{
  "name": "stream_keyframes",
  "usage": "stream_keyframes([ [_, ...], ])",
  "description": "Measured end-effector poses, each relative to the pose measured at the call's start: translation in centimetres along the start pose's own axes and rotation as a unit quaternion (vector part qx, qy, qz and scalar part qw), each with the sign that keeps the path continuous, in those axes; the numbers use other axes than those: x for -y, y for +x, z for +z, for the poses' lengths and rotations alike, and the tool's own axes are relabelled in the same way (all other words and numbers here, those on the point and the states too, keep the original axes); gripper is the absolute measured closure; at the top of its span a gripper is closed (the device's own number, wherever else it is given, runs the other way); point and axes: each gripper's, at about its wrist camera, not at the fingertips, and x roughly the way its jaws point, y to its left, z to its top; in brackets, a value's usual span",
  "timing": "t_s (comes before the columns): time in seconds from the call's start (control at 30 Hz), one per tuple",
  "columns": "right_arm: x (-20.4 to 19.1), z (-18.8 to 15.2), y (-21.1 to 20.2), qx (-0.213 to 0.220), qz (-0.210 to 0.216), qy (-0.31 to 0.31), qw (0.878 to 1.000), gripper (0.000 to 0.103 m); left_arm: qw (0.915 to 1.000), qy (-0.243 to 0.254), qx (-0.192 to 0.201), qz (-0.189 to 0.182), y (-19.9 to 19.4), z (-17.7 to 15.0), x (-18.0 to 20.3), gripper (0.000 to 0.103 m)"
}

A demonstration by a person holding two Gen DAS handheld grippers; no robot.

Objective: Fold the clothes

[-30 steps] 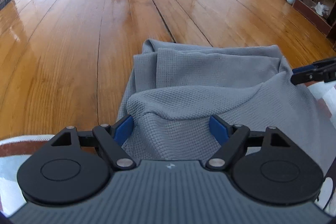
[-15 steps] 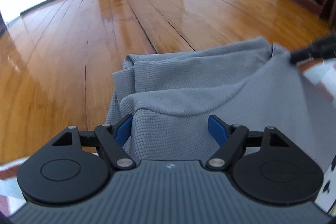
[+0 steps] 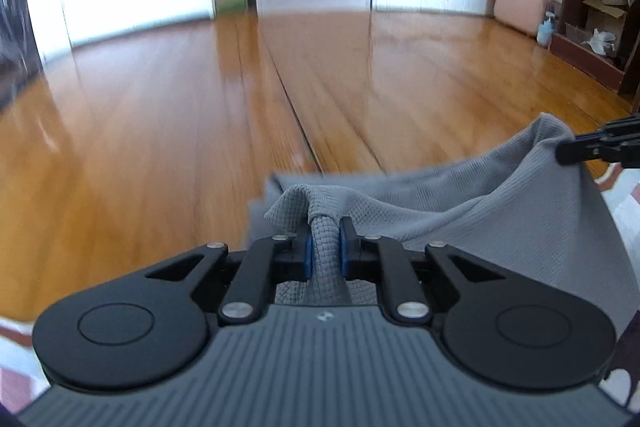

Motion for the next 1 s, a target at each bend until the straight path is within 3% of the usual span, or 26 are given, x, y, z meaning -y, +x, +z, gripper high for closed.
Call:
stream_keyframes([
  [0.07, -0.1, 0.9, -0.5, 0.011, -0.009, -0.008, 1.000, 0.096, 0.9996, -0.001, 0.027, 0.008, -0.4, 1.7, -0.5, 0.090],
  [0.17, 0.2, 2.5, 0.9, 0.009, -0.061, -0.024, 0.998, 0.097, 0.9993, 0.005, 0.001, 0.038, 2.5, 3.8, -1.6, 0.083],
  [0.2, 0.3, 3.0, 1.7, 0.005, -0.089, -0.030, 0.996, 0.095, 0.9963, 0.021, -0.027, 0.079, 4.2, 3.7, -1.7, 0.081],
  [0.27, 0.8, 3.3, 3.1, -0.012, -0.127, -0.032, 0.991, 0.076, 0.9842, 0.042, -0.072, 0.156, 6.9, 3.2, -1.7, 0.051],
  [0.3, 1.2, 3.3, 3.7, -0.024, -0.140, -0.027, 0.989, 0.076, 0.9839, 0.040, -0.072, 0.159, 6.8, 2.6, -2.1, 0.048],
  [0.37, 1.9, 3.1, 4.8, -0.048, -0.163, -0.017, 0.985, 0.077, 0.9916, 0.017, -0.061, 0.113, 5.0, 1.5, -3.3, 0.044],
  [0.43, 2.5, 2.5, 3.6, -0.052, -0.140, 0.026, 0.988, 0.071, 0.9926, -0.040, -0.074, 0.088, 3.1, 0.8, -5.2, 0.041],
  [0.5, 2.9, 1.2, 2.1, -0.058, -0.117, 0.061, 0.990, 0.061, 0.9881, -0.102, -0.097, 0.060, 1.5, -0.1, -6.8, 0.040],
  [0.6, 3.4, -1.4, -0.5, -0.084, -0.081, 0.129, 0.985, 0.060, 0.9726, -0.181, -0.142, 0.033, -0.3, -2.0, -8.9, 0.040],
  [0.73, 3.6, -5.6, -3.0, -0.130, -0.020, 0.210, 0.969, 0.060, 0.9631, -0.200, -0.174, 0.045, -2.9, -4.4, -8.9, 0.039],
  [0.87, 1.7, -7.3, -4.1, -0.161, -0.018, 0.169, 0.972, 0.060, 0.9565, -0.214, -0.196, 0.033, -4.6, -6.3, -8.1, 0.031],
  [1.0, -1.9, -6.9, -4.1, -0.168, -0.014, 0.065, 0.984, 0.059, 0.9354, -0.275, -0.222, 0.003, -4.7, -8.0, -8.3, 0.028],
])
